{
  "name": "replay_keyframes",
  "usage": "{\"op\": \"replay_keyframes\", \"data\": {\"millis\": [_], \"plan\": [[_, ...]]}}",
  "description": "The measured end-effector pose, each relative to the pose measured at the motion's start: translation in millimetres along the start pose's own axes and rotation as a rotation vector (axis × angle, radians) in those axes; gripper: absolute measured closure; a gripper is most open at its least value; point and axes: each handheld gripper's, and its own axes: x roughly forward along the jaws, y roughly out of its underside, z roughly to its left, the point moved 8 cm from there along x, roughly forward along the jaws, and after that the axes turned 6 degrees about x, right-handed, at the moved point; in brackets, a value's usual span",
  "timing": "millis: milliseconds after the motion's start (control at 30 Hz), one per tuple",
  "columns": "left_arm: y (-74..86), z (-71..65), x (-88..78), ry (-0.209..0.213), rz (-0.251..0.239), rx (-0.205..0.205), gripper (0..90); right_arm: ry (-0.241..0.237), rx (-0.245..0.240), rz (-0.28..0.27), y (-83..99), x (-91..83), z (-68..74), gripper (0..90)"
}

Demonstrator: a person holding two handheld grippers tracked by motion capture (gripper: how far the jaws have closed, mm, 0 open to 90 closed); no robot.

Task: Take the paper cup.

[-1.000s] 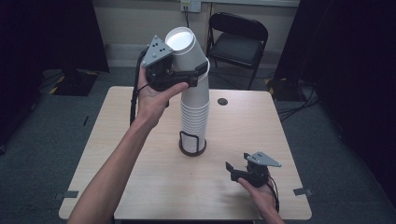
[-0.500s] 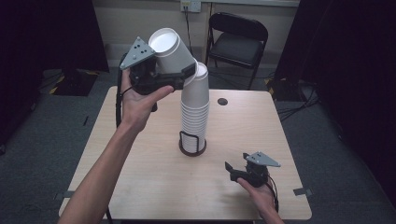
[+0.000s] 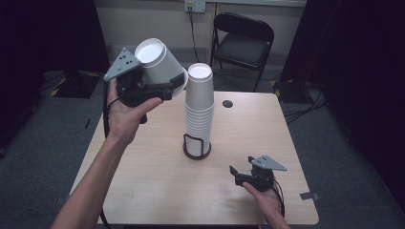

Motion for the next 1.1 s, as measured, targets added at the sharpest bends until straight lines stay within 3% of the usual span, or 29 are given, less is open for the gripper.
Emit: {"op": "replay_keyframes", "data": {"millis": [33,133,267,333,467,500,533,733,867,967,1100], "plan": [[3.9,-0.4,-4.1,0.007,0.011,-0.016,13.8,-0.010,0.004,0.003,-0.3,-0.3,1.1,15.7],[11.6,-3.4,-8.3,0.035,0.037,0.005,13.8,-0.007,0.003,0.001,-0.8,0.0,1.6,15.6],[21.3,-5.0,-10.7,0.035,0.063,0.003,13.8,-0.016,0.001,0.000,-1.7,-0.2,3.0,15.7],[28.2,-5.9,-12.1,0.044,0.069,-0.009,13.8,-0.013,-0.016,0.000,-1.9,-0.5,3.3,17.5],[44.4,-3.9,-14.5,0.021,0.092,-0.048,13.8,-0.028,-0.027,0.013,-0.1,1.5,5.8,18.5],[54.7,-3.3,-16.1,0.003,0.111,-0.082,13.8,-0.037,-0.027,0.010,-0.5,1.4,6.9,18.7],[59.3,-2.7,-16.8,-0.014,0.114,-0.086,13.8,-0.040,-0.026,0.006,-0.8,1.2,7.7,19.2],[79.4,-6.5,-18.8,0.000,0.152,-0.117,13.8,-0.067,-0.021,-0.007,-2.0,1.2,11.5,22.4],[96.3,-13.1,-17.7,0.006,0.180,-0.129,13.8,-0.103,0.011,-0.056,-6.5,0.8,16.8,26.4],[105.1,-17.5,-14.8,0.013,0.196,-0.131,13.8,-0.104,0.030,-0.066,-8.0,0.9,17.7,26.7],[120.1,-29.4,-9.8,0.049,0.217,-0.181,13.7,-0.115,0.033,-0.088,-12.3,0.4,21.0,30.2]]}}
